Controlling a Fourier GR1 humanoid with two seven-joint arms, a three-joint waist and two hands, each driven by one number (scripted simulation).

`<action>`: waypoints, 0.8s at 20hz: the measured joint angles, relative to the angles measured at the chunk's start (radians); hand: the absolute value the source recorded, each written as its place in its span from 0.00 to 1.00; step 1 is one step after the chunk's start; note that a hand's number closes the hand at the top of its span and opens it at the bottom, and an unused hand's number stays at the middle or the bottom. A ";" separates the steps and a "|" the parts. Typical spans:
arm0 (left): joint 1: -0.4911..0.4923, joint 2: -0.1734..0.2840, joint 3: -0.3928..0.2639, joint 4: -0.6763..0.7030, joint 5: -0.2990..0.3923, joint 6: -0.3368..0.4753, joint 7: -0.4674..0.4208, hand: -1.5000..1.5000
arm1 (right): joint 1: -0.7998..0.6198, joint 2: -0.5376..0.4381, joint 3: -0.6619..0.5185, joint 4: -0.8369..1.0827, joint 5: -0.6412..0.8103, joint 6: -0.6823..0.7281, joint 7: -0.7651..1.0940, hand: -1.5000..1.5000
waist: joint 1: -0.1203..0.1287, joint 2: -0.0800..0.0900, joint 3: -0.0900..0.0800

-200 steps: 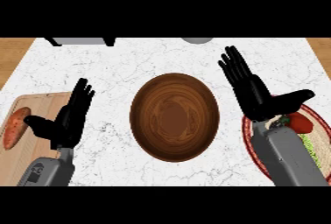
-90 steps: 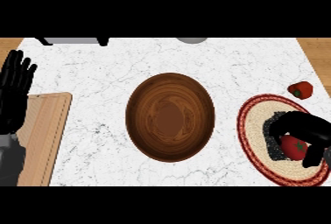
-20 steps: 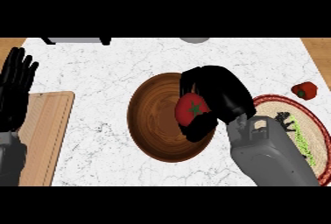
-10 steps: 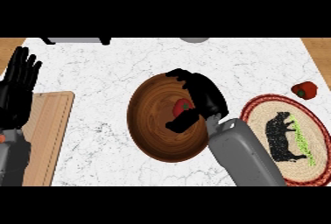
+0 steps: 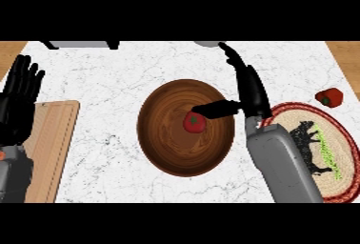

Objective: Pick the tomato from the placemat and place it in the bowl

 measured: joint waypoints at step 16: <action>-0.018 -0.006 0.005 0.016 -0.008 0.005 0.005 0.50 | 0.172 -0.315 -0.477 0.067 -0.427 0.260 -0.315 0.00 | -0.007 0.000 0.000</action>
